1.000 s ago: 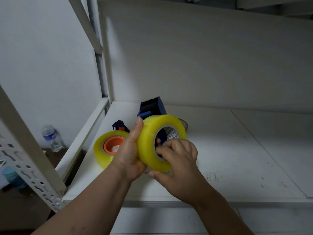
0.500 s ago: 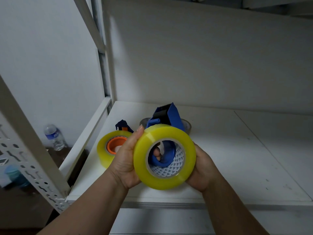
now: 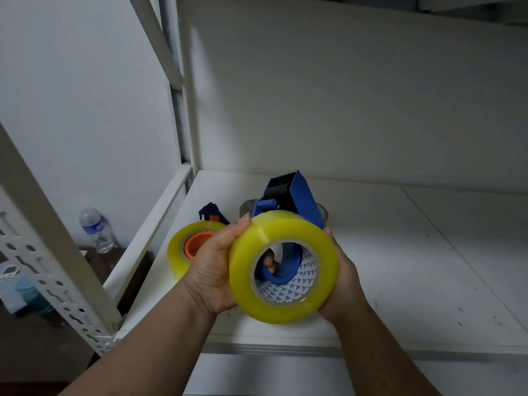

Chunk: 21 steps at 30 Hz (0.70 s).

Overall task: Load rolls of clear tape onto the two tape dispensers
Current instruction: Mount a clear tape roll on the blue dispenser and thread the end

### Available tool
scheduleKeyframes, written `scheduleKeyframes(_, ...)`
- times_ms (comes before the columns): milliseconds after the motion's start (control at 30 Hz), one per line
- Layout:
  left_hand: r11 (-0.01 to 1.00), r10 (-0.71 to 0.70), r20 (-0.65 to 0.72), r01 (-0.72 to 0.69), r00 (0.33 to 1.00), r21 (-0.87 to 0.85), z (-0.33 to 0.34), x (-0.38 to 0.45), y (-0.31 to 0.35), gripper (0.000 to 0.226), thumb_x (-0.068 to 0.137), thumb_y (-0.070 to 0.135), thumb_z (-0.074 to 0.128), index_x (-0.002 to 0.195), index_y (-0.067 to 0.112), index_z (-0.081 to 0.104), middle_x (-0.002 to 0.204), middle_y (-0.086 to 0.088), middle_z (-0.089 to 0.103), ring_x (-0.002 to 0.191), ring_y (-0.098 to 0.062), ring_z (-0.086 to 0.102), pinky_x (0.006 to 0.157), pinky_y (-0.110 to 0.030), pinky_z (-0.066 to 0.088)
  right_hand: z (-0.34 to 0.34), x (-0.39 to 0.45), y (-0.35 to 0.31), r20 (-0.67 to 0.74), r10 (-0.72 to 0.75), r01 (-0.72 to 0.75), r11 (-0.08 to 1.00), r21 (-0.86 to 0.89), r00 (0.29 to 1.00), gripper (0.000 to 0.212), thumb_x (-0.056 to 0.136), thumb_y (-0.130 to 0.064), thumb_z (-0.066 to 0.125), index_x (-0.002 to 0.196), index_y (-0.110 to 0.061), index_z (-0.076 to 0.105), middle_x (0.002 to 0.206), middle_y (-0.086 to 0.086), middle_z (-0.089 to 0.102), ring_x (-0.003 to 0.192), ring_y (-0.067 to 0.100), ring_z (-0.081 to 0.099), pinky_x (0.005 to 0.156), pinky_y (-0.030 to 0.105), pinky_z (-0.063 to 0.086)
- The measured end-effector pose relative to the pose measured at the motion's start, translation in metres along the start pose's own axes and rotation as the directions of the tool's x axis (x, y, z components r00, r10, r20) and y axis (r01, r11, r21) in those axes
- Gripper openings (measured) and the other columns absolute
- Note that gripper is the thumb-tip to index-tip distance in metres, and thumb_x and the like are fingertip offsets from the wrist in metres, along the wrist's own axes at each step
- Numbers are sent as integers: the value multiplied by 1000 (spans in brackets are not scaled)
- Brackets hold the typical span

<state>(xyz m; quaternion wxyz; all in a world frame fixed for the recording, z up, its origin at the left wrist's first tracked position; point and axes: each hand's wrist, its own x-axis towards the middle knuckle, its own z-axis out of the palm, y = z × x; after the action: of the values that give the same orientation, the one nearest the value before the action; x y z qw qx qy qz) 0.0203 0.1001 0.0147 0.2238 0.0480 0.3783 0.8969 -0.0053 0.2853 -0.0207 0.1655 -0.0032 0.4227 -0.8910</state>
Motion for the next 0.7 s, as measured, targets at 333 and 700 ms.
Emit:
scheduleKeyframes(333, 1000, 10, 87, -8, 996, -26, 14, 5, -2, 59, 54, 35, 92, 103, 7, 75, 85, -16, 73, 77, -29, 68, 79, -42, 56, 2, 1, -2, 11, -3, 1, 985, 170, 1000, 69, 98, -44, 24, 75, -10, 79, 76, 12, 74, 67, 24, 73, 56, 35, 60)
scheduleKeyframes(700, 999, 9, 54, -10, 999, 31, 16, 2, 2, 35, 56, 38, 83, 76, 9, 80, 61, -11, 72, 55, -21, 68, 60, -32, 58, -10, 10, -4, 66, 4, -1, 999, -44, 998, 94, 59, -61, 80, 134, -10, 54, 124, 21, 62, 112, 35, 61, 93, 49, 53)
